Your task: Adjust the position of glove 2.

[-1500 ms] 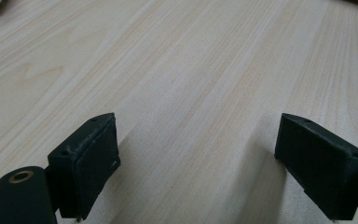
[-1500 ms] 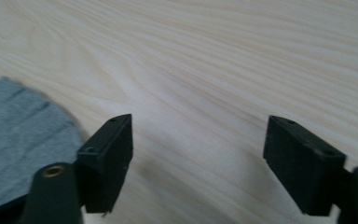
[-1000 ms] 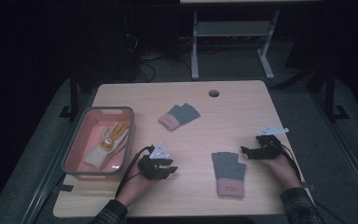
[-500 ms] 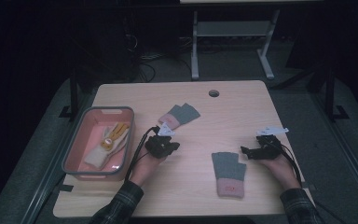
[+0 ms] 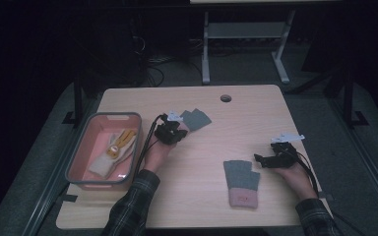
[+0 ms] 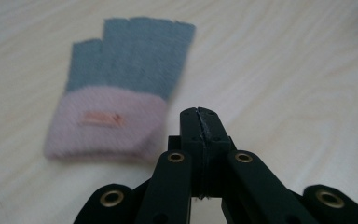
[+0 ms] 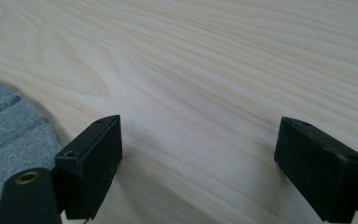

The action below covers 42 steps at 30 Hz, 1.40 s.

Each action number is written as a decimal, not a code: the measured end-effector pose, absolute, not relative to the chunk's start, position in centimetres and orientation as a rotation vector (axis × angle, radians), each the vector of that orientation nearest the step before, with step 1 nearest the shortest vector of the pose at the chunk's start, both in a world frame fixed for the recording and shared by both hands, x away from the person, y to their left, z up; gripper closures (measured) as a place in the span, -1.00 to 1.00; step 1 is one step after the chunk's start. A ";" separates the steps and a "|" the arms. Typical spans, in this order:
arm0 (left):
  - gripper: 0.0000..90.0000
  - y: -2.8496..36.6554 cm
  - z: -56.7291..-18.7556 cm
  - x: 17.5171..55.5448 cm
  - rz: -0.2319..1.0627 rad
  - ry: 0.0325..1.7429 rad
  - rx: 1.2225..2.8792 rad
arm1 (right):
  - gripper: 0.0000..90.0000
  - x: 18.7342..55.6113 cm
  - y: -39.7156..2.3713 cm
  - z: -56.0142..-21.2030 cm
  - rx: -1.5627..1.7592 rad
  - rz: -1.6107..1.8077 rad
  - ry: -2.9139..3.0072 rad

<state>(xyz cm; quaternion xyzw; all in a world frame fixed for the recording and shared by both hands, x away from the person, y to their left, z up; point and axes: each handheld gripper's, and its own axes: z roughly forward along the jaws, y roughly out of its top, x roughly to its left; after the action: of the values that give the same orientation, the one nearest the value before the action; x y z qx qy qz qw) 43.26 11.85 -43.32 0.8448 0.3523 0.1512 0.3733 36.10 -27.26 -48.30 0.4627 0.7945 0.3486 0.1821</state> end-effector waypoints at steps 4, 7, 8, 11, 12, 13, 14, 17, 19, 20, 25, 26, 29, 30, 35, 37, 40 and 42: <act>0.99 11.6 -43.3 44.6 0.409 0.903 2.167 | -0.67 36.1 -27.3 -48.3 1.306 0.985 2.242; 0.99 11.3 -44.0 46.4 0.407 0.939 2.182 | -0.67 36.1 -27.3 -48.3 1.307 0.985 2.243; 0.99 11.3 -44.2 46.8 0.407 0.939 2.178 | -0.67 36.1 -27.3 -48.3 1.306 0.985 2.243; 0.99 11.1 -44.5 47.4 0.403 0.943 2.175 | -0.67 36.1 -27.3 -48.3 1.305 0.985 2.243; 0.99 10.7 -44.7 47.8 0.392 0.931 2.184 | -0.67 36.1 -27.3 -48.3 1.305 0.985 2.243; 0.99 10.7 -44.7 47.8 0.392 0.931 2.184 | -0.67 36.1 -27.3 -48.3 1.305 0.985 2.243; 0.99 10.4 -44.8 48.0 0.392 0.925 2.197 | -0.67 36.1 -27.3 -48.3 1.305 0.985 2.243; 0.99 9.3 -45.8 48.8 0.361 0.936 2.235 | -0.67 36.1 -27.3 -48.3 1.305 0.985 2.243; 0.99 9.1 -46.2 48.8 0.346 0.941 2.237 | -0.67 36.1 -27.3 -48.3 1.303 0.985 2.243; 0.99 9.1 -46.1 48.7 0.342 0.943 2.241 | -0.67 36.1 -27.3 -48.3 1.300 0.985 2.243; 0.99 9.3 -46.0 48.1 0.315 0.931 2.248 | -0.67 36.1 -27.3 -48.3 1.300 0.985 2.243; 0.99 9.5 -46.0 47.9 0.301 0.934 2.245 | -0.67 36.1 -27.3 -48.3 1.303 0.985 2.243; 0.99 9.8 -46.1 47.1 0.264 0.922 2.232 | -0.67 36.1 -27.3 -48.3 1.298 0.985 2.243; 0.99 10.0 -46.1 46.5 0.251 0.913 2.236 | -0.67 36.1 -27.3 -48.3 1.298 0.985 2.243; 0.99 10.3 -46.0 45.0 0.223 0.899 2.247 | -0.67 36.1 -27.3 -48.3 1.298 0.984 2.243; 0.99 10.3 -46.0 44.6 0.221 0.900 2.246 | -0.67 36.1 -27.3 -48.3 1.298 0.984 2.243; 0.99 10.2 -46.1 43.1 0.194 0.872 2.245 | -0.67 36.1 -27.2 -48.3 1.300 0.984 2.242; 0.99 10.2 -46.2 42.3 0.179 0.859 2.243 | -0.67 36.1 -27.2 -48.3 1.299 0.984 2.242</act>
<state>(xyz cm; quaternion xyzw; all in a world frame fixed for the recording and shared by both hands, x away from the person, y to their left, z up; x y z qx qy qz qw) 42.35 10.17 -46.15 0.8695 0.3330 0.0692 0.3582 36.11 -27.24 -48.32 0.4606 0.7951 0.3491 0.1840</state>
